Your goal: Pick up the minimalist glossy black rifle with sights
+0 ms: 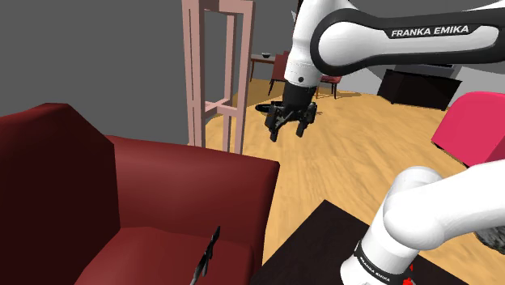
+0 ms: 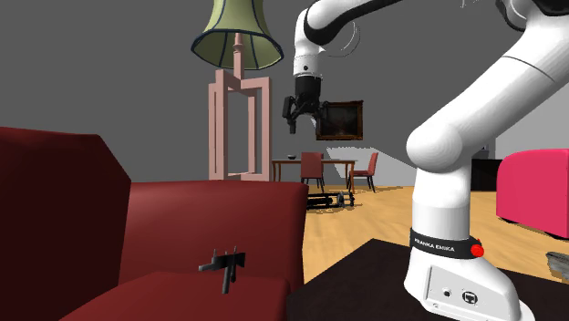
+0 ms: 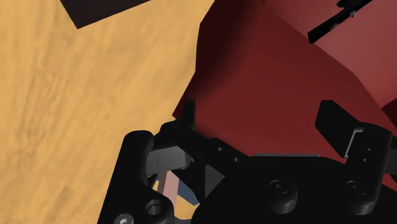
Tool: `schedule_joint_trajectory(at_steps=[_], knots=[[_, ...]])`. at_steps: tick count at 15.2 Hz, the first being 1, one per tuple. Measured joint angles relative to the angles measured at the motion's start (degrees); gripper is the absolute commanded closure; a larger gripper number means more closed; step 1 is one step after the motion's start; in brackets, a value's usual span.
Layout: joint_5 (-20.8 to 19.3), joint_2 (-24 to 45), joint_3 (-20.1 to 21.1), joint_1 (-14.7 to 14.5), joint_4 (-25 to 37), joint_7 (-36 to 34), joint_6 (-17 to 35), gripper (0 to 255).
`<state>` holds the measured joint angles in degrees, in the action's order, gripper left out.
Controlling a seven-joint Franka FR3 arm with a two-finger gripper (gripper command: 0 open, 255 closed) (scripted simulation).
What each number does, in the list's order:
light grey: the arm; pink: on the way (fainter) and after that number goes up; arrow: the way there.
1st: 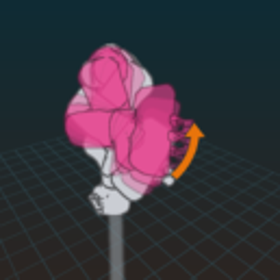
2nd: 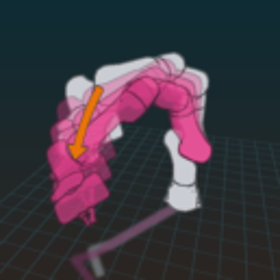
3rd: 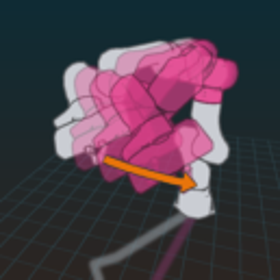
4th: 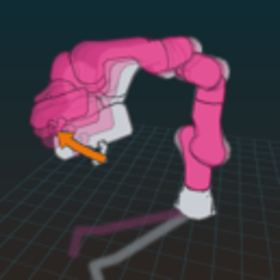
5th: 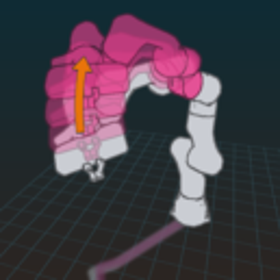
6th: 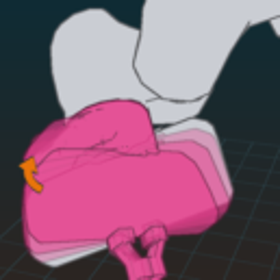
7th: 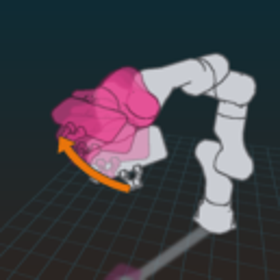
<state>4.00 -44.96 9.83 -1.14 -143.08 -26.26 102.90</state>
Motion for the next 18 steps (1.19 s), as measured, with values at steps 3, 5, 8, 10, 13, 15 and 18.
schedule_joint_trajectory(at_steps=[3,5,8,10,13,15,18], knots=[[3.09,1.22,3.16,-0.43,-2.64,-5.74,2.78,0],[5.18,2.39,5.25,-0.75,-3.99,-9.48,4.68,0],[8.47,5.36,8.83,-1.25,-5.86,-15.21,8.74,0],[10.6,8.16,11.43,-1.52,-6.23,-19.23,11.56,0],[13.17,12.5,14.56,-1.48,-6.65,-24.31,15.86,0],[14.82,15.59,16.84,-1.56,-6.6,-27.92,18.72,0],[16.92,21.06,20.73,-1.61,-6.12,-33.9,23.65,0]])
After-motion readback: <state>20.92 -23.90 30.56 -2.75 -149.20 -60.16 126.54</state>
